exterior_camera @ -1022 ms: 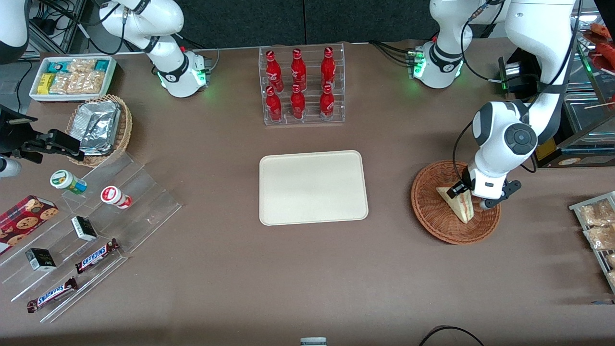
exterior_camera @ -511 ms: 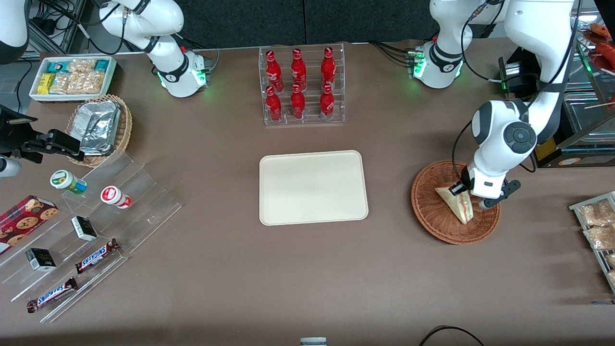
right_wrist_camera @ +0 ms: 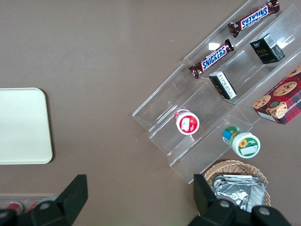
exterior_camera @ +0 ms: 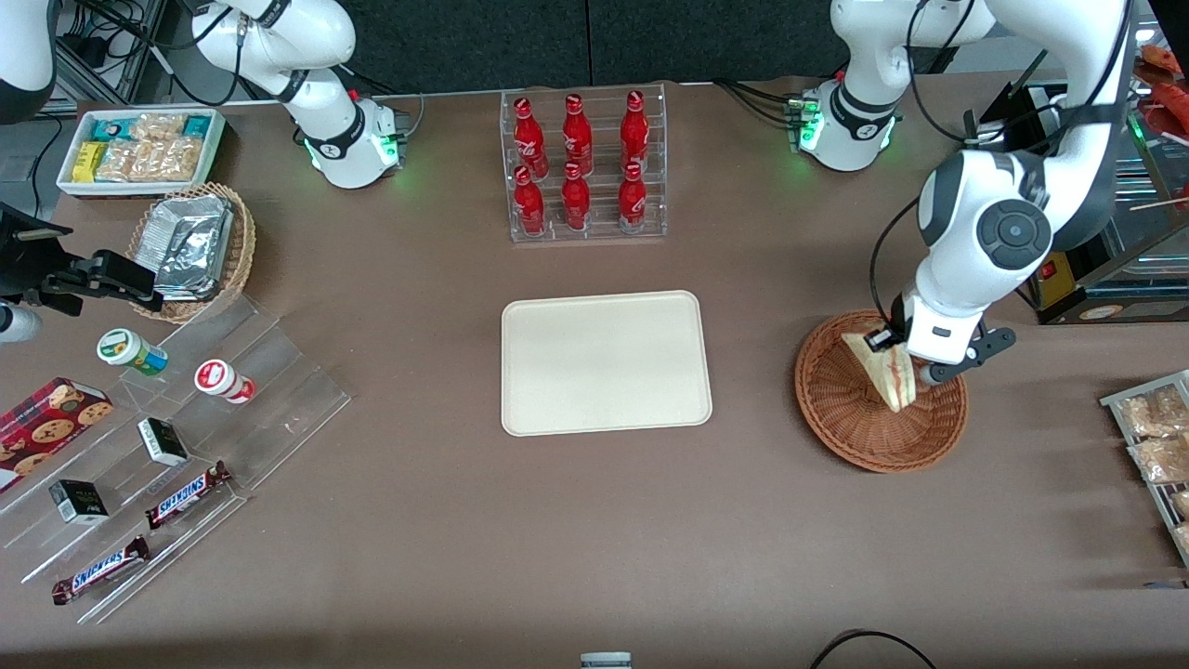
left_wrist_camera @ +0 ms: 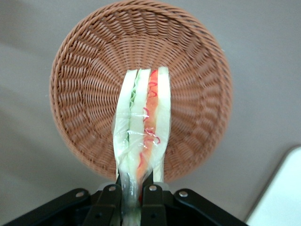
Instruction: Place sandwich from basket to tray
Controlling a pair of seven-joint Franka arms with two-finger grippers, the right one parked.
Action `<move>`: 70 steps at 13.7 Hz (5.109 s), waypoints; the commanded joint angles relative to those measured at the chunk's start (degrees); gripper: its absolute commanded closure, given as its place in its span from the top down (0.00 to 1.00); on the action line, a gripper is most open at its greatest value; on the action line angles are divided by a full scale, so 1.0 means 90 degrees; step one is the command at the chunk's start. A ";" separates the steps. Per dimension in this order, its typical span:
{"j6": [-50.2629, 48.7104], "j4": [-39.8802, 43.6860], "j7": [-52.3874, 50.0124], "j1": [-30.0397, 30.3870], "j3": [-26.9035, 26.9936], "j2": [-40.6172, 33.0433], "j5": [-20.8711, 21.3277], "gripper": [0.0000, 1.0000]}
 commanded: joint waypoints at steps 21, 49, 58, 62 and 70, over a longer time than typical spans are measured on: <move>-0.0378 0.3822 -0.1639 -0.2420 -0.1765 0.3512 0.0447 0.00; -0.0287 0.3705 -0.2636 -0.2363 -0.1716 0.3242 0.0829 1.00; -0.2151 0.3763 -0.2286 -0.1075 -0.1696 0.1728 0.0321 1.00; -0.3469 0.3939 -0.0404 0.0008 -0.1687 0.1063 -0.0050 1.00; -0.4661 0.3881 0.2225 0.1464 -0.1667 0.0243 -0.0148 1.00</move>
